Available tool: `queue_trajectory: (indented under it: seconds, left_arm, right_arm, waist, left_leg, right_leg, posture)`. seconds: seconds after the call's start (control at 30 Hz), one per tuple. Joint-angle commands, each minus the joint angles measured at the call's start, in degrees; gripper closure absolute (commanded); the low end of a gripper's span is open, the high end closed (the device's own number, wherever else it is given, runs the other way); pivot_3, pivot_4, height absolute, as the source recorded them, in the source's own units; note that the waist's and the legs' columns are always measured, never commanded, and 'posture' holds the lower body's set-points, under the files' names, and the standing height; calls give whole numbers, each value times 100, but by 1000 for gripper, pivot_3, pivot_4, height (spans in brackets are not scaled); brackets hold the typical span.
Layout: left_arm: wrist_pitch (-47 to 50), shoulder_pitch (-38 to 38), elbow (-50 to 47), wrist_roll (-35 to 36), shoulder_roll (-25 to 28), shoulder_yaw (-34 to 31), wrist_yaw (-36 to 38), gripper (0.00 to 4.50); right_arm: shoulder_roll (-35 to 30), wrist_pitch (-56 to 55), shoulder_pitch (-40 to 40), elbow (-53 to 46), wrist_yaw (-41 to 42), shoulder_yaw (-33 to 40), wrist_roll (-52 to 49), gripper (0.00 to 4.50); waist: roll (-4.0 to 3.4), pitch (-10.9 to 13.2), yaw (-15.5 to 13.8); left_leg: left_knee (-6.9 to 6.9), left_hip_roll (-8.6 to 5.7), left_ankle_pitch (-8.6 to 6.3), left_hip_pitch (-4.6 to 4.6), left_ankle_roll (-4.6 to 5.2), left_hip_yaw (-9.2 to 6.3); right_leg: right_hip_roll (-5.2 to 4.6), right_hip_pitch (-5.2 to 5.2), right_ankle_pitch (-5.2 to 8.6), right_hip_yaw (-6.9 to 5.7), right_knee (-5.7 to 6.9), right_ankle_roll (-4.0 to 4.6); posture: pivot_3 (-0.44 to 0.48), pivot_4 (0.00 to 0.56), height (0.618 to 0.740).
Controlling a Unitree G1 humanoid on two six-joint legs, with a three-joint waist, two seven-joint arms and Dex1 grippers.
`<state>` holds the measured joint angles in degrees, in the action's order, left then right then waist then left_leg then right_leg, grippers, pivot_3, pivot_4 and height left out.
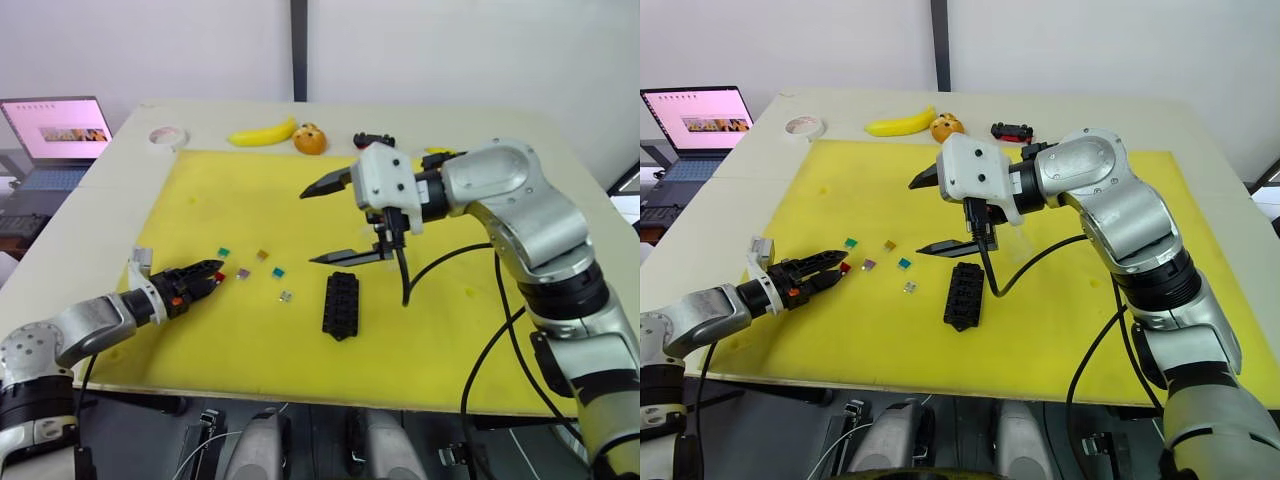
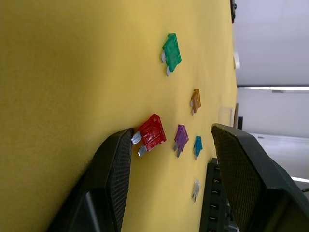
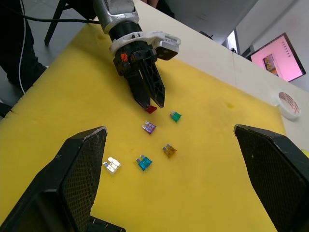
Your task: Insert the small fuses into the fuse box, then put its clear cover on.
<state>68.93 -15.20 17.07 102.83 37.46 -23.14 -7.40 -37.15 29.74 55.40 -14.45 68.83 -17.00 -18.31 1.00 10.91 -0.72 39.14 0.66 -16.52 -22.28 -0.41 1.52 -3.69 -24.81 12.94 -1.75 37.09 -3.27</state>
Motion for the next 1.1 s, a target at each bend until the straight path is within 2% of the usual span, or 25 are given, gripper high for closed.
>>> queue_trajectory:
  seconds: [0.03, 0.07, 0.13, 0.9, 0.93, 1.1]
  left_arm:
    - [-188, 50, 72, -258, -55, -116, -109, 2546]
    - [-152, 60, 77, -274, -61, -127, -91, 3141]
    - [-77, 81, 81, -330, -52, -116, -23, 4037]
    - [104, -27, 123, -1969, -198, 84, 1051, 4037]
    - [113, -50, 148, -2014, -220, 64, 1061, 4282]
    - [220, -118, 189, -2228, -276, 22, 1156, 4282]
  right_arm:
    - [-8, 4, 170, -181, -54, 190, -27, 0]
    - [-1, 3, 179, -177, -57, 186, -25, 0]
    - [3, 0, 194, -168, -58, 183, -25, 0]
    - [-74, 69, 196, -268, -29, 216, -48, 0]
    - [-77, 73, 196, -273, -28, 219, -48, 0]
    - [-87, 110, 200, -292, -35, 227, -51, 0]
  waist:
    - [0, 0, 4]
    - [0, 0, 7]
    - [0, 0, 20]
    - [-17, -10, 15]
    - [-19, -11, 10]
    - [-33, -19, 6]
  left_leg:
    - [0, 0, 0, 0, 0, 0]
    - [0, 0, 0, 0, 0, 0]
    - [0, 1, 0, 0, 0, 0]
    - [-6, 4, 0, 2, 0, 1]
    - [-5, 4, 0, 2, 0, 1]
    - [-6, 4, 0, 3, 0, 0]
  right_leg:
    - [0, 0, 0, 0, 0, 0]
    - [1, 0, 0, 0, 0, 0]
    - [1, 0, 0, 0, 0, 0]
    - [5, -2, 2, -1, -1, 2]
    - [5, -2, 2, -1, -1, 1]
    - [4, -2, 2, -2, -2, 2]
  posture:
    - [0, 150, 737]
    - [0, 150, 737]
    - [0, 150, 737]
    - [0, 150, 737]
    - [0, 150, 737]
    - [0, 150, 737]
